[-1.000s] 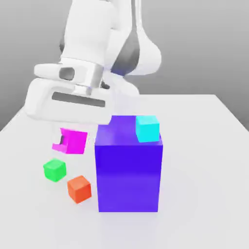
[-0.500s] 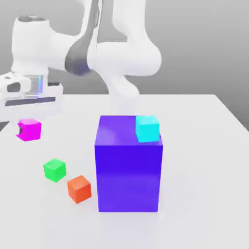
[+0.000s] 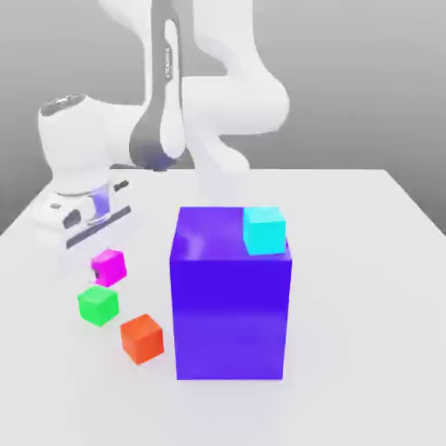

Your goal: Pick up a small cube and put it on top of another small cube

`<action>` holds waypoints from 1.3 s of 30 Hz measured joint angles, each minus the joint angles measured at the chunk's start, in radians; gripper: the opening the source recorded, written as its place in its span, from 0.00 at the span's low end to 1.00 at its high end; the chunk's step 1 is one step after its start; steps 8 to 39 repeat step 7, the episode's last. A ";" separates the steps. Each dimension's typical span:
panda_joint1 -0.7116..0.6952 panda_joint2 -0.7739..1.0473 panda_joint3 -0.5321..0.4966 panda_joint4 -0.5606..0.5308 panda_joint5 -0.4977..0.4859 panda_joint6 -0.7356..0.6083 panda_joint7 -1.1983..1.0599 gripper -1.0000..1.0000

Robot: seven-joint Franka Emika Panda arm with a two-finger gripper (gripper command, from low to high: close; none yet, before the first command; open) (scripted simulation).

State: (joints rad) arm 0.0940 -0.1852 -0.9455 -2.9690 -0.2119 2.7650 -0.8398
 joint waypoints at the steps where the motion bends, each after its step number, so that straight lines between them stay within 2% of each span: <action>1: 0.027 0.017 -0.017 -0.001 0.035 0.012 -0.024 0.00; 7: 0.166 0.121 -0.084 0.000 0.275 0.080 -0.186 0.00; 39: 0.166 0.121 -0.084 0.000 0.275 0.080 -0.186 0.00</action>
